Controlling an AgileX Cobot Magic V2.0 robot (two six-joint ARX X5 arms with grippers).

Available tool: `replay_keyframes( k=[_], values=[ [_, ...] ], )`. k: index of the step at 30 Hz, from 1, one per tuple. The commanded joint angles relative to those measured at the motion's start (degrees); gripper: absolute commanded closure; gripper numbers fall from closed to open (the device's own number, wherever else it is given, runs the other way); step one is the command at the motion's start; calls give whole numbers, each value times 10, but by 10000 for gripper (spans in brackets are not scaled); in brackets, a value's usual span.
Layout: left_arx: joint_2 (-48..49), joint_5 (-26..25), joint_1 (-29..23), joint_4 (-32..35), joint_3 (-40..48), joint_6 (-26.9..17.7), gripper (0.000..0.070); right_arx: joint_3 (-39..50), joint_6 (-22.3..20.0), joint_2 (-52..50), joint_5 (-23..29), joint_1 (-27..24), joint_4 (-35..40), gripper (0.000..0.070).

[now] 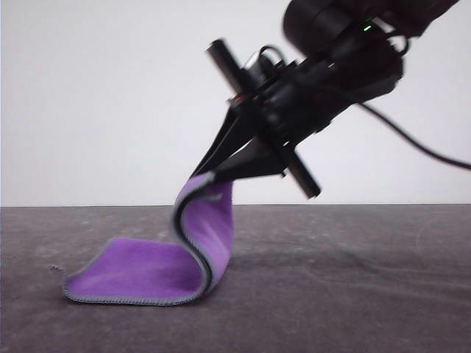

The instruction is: Fold clothes

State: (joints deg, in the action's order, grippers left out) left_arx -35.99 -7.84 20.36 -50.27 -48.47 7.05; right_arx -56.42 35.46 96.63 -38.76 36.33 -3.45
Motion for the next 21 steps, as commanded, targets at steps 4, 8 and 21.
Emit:
replay_keyframes(
  k=[4, 8, 21],
  values=[
    [-3, -1, 1, 13, -4, -2, 268, -27, 6, 37, 7, 23, 6, 700],
    [-3, -1, 1, 20, -4, -2, 268, -30, 11, 49, 13, 37, 16, 700],
    [-3, -1, 1, 23, -4, -3, 268, -30, 43, 68, 18, 57, 69, 348]
  ],
)
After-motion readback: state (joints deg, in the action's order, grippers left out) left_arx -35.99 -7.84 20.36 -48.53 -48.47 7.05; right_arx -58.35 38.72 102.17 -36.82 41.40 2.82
